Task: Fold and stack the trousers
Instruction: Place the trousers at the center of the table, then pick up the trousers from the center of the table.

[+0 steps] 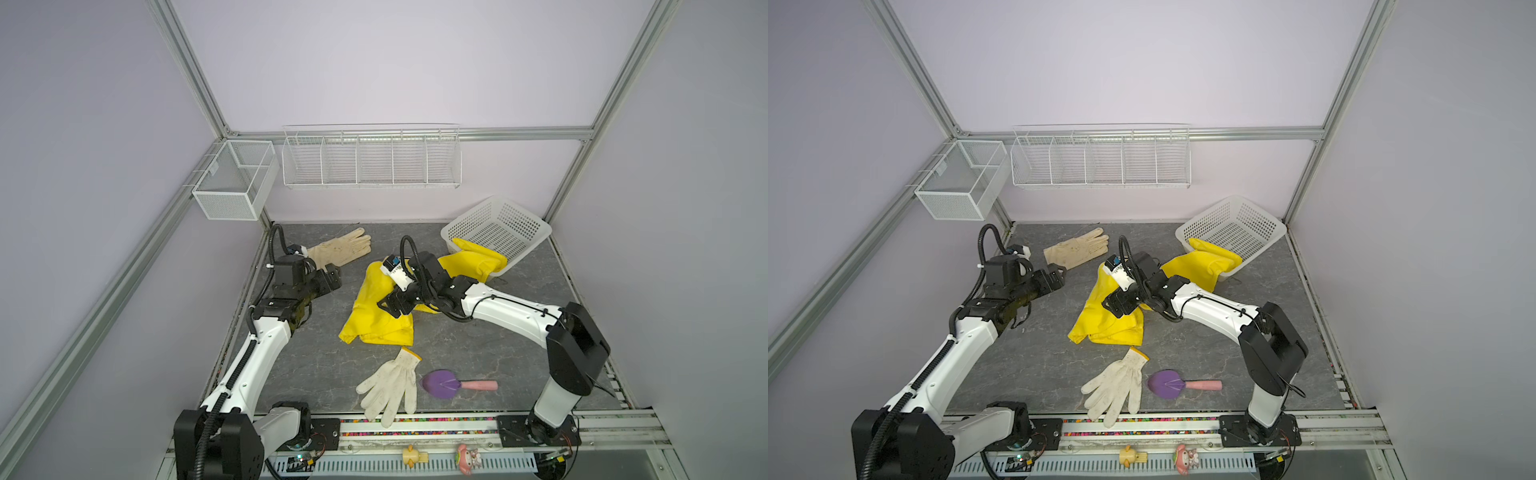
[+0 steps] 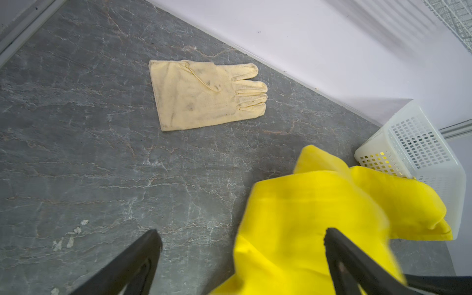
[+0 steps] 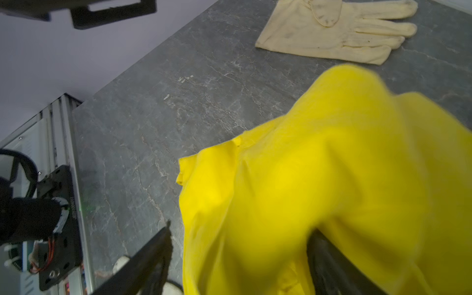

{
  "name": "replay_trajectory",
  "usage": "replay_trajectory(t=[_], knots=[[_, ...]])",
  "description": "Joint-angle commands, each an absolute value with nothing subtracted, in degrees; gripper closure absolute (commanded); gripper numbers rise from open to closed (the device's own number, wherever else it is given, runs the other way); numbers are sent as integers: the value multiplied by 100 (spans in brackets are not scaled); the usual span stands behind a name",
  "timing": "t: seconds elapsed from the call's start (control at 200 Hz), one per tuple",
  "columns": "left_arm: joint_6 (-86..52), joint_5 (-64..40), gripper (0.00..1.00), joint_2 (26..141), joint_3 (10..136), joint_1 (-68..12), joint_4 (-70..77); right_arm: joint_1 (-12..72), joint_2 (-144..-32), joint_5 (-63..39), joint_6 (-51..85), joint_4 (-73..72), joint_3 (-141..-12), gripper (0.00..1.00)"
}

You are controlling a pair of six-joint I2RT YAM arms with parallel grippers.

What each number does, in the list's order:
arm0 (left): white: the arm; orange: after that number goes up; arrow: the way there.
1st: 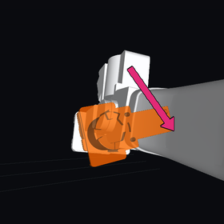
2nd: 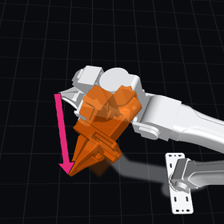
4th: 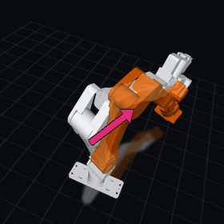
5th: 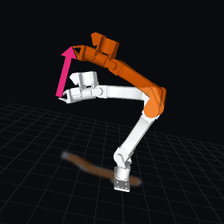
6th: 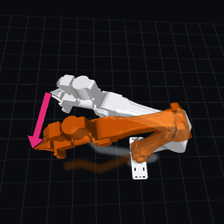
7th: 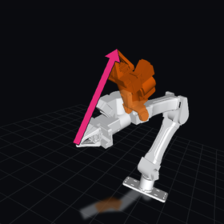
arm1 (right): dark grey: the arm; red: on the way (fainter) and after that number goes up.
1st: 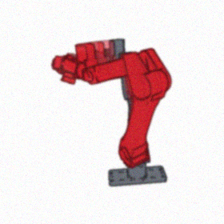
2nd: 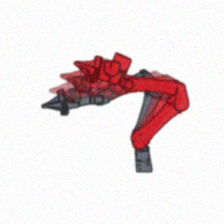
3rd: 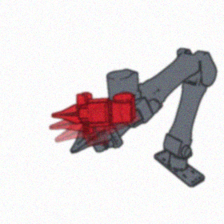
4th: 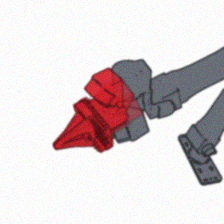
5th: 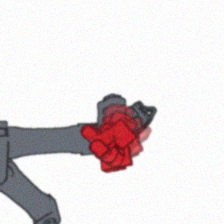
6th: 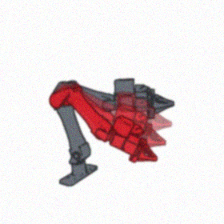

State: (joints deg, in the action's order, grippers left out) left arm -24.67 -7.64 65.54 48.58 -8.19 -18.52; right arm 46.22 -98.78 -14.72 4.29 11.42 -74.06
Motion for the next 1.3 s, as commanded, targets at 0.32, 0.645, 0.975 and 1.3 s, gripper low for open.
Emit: replay_trajectory(t=[0.32, 0.645, 0.975, 1.3], knots=[[-2921, -391, 1, 6844, 4170, -2276, -1806, 2402, -8232, -679, 720, 2951, -6535, 10], [-2974, 107, 0, 7400, 4452, -3267, -1943, 2090, -8836, -212, 1987, 2568, -5854, 12], [-2675, 545, 2, 8533, 5146, -3292, -2338, 2101, -9699, 474, 2546, 1415, -5696, 12], [-2760, 649, 34, 8741, 5493, -3287, -2794, 2536, -10795, 774, 2128, 1333, -6546, 12]])
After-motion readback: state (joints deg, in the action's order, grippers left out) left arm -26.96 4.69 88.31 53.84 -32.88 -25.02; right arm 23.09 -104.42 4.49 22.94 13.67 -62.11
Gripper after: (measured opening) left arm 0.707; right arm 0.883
